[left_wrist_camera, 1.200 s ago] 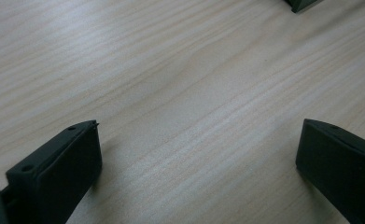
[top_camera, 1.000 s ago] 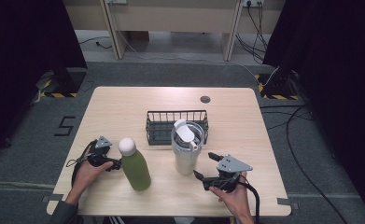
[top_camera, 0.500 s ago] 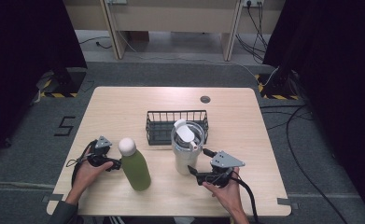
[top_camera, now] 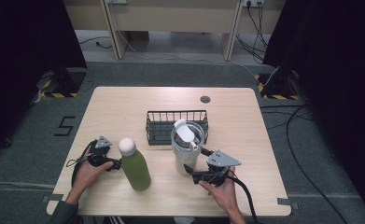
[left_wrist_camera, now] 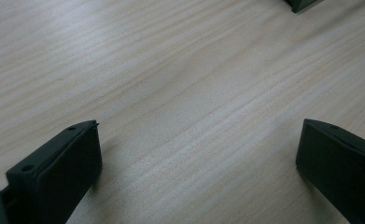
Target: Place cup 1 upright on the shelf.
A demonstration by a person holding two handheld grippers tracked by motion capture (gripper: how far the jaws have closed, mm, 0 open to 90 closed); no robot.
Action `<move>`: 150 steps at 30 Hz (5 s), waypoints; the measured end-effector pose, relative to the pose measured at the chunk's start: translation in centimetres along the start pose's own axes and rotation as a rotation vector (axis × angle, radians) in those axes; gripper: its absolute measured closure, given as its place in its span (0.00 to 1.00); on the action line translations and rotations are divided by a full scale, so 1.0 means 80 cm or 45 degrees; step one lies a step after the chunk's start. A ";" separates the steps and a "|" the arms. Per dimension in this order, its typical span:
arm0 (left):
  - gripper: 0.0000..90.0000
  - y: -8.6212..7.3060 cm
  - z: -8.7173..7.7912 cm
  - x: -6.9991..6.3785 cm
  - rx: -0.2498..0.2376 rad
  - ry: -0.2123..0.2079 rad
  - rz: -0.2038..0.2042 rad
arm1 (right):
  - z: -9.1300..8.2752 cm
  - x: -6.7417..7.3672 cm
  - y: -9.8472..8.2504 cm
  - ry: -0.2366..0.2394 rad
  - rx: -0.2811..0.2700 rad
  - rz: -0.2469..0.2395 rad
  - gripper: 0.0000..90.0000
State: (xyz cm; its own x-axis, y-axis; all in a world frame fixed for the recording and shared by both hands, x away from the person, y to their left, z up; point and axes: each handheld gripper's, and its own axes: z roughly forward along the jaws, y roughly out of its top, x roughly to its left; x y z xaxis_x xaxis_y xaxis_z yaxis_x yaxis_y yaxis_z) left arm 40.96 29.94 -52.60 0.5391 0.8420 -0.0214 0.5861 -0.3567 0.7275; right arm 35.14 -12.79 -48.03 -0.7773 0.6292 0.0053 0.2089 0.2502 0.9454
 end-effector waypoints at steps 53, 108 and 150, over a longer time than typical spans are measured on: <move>0.00 0.000 0.000 0.000 0.000 -0.001 -0.002 | 0.056 0.000 -0.020 -0.030 -0.124 -0.013 0.11; 0.00 0.000 0.000 -0.001 0.002 -0.003 0.004 | 0.056 0.002 0.009 -0.086 -0.132 0.013 0.12; 0.00 0.000 0.000 -0.001 0.001 -0.004 0.004 | 0.029 -0.022 0.107 -0.143 -0.156 -0.001 0.12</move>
State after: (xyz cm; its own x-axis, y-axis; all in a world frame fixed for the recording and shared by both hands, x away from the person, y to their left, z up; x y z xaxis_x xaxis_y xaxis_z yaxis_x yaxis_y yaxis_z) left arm 40.91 29.91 -52.58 0.5428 0.8396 -0.0214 0.5848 -0.3595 0.7271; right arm 39.70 -10.04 -40.71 -0.7049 0.7089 -0.0250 0.1294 0.1633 0.9781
